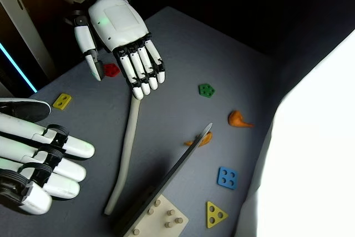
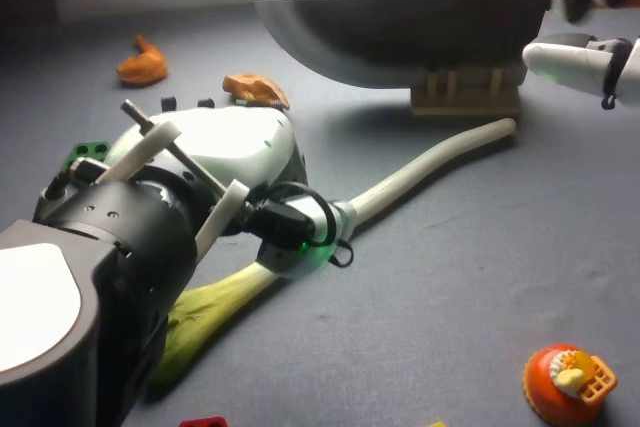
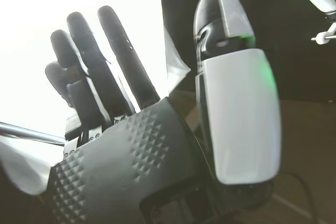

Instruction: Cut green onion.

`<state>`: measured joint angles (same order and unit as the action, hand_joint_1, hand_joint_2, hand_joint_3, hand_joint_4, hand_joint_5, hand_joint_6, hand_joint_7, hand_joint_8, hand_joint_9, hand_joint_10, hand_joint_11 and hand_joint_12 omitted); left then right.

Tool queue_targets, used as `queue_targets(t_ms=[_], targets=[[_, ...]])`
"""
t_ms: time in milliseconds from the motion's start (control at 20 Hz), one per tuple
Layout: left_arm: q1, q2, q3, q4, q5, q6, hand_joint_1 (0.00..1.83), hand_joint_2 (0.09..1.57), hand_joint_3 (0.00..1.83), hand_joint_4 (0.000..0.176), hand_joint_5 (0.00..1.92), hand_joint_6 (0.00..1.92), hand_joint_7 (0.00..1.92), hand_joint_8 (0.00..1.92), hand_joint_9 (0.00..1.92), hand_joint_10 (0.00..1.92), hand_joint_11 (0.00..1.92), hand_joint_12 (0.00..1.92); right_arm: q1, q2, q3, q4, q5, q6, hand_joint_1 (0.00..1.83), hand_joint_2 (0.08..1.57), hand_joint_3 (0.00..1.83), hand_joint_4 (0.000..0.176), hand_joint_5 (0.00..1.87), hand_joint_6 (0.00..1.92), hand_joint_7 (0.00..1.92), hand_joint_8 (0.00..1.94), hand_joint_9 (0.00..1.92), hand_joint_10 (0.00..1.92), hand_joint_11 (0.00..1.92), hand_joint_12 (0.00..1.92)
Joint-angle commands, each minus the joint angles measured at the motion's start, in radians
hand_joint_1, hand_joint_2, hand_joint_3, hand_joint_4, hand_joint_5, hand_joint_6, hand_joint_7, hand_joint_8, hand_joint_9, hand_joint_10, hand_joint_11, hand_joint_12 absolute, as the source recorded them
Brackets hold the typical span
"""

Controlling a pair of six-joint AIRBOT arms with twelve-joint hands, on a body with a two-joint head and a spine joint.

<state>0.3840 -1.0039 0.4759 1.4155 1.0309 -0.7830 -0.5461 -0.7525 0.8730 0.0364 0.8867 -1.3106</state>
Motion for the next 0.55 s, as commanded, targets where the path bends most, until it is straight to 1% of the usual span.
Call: queue_targets(t_ms=[0, 50, 100, 150, 200, 250, 300, 400, 500], targets=[[-0.012, 0.004, 0.000, 0.089, 0.023, -0.001, 0.34, 1.35, 0.00, 0.000, 0.95, 0.65, 0.86, 1.11, 0.74, 1.35, 0.47, 1.69, 0.010, 0.012, -0.006, 0.009, 0.135, -0.002, 0.00, 1.23, 0.00, 0.000, 1.10, 1.39, 1.25, 1.47, 1.13, 1.84, 0.95, 1.92], [-0.012, 0.005, -0.001, 0.089, 0.023, -0.001, 0.34, 1.36, 0.00, 0.000, 0.85, 1.03, 0.82, 1.36, 0.75, 1.54, 0.51, 1.81, 0.018, 0.016, -0.015, 0.009, 0.130, -0.003, 0.00, 1.24, 0.00, 0.000, 1.14, 1.56, 1.32, 1.57, 1.24, 1.89, 1.09, 1.92], [-0.011, 0.006, -0.001, 0.089, 0.023, -0.001, 0.17, 1.44, 0.03, 0.000, 0.99, 1.64, 1.02, 1.74, 0.95, 1.85, 0.77, 1.90, 0.023, 0.017, -0.020, 0.009, 0.128, -0.006, 0.00, 1.26, 0.00, 0.000, 1.21, 1.71, 1.44, 1.74, 1.43, 1.91, 1.37, 1.92], [-0.011, 0.007, 0.000, 0.089, 0.023, -0.001, 0.12, 1.46, 0.02, 0.000, 1.01, 1.82, 1.09, 1.85, 1.04, 1.91, 0.86, 1.92, 0.029, 0.017, -0.030, 0.009, 0.125, -0.022, 0.00, 1.26, 0.00, 0.129, 1.23, 1.80, 1.47, 1.82, 1.49, 1.92, 1.47, 1.92], [-0.011, 0.008, 0.001, 0.089, 0.023, -0.001, 0.14, 1.46, 0.01, 0.000, 1.00, 1.85, 1.09, 1.85, 1.05, 1.92, 0.87, 1.92, 0.031, 0.016, -0.036, 0.009, 0.121, -0.043, 0.00, 1.27, 0.00, 0.167, 1.24, 1.89, 1.48, 1.86, 1.52, 1.92, 1.51, 1.92], [-0.011, 0.008, 0.002, 0.089, 0.023, -0.001, 0.14, 1.46, 0.01, 0.000, 0.99, 1.82, 1.10, 1.84, 1.07, 1.92, 0.91, 1.92, 0.031, 0.016, -0.037, 0.009, 0.105, -0.046, 0.00, 1.27, 0.00, 0.174, 1.26, 1.91, 1.47, 1.92, 1.51, 1.92, 1.52, 1.92], [-0.011, 0.008, 0.003, 0.089, 0.023, -0.002, 0.17, 1.45, 0.00, 0.000, 1.01, 1.78, 1.13, 1.81, 1.08, 1.92, 0.93, 1.92, 0.031, 0.014, -0.037, 0.011, 0.083, -0.046, 0.00, 1.28, 0.00, 0.176, 1.28, 1.92, 1.46, 1.94, 1.50, 1.92, 1.51, 1.92], [-0.012, 0.009, 0.005, 0.089, 0.023, -0.005, 0.21, 1.44, 0.00, 0.000, 1.00, 1.78, 1.11, 1.78, 1.05, 1.92, 0.89, 1.92, 0.037, 0.008, -0.037, 0.021, 0.062, -0.037, 0.00, 1.29, 0.01, 0.176, 1.29, 1.92, 1.42, 1.94, 1.45, 1.92, 1.47, 1.92], [-0.014, 0.010, 0.007, 0.089, 0.023, -0.005, 0.17, 1.45, 0.00, 0.000, 1.01, 1.82, 1.11, 1.85, 1.07, 1.92, 0.93, 1.92, 0.043, 0.003, -0.037, 0.021, 0.034, -0.029, 0.00, 1.30, 0.01, 0.176, 1.25, 1.92, 1.41, 1.94, 1.44, 1.92, 1.45, 1.92]])
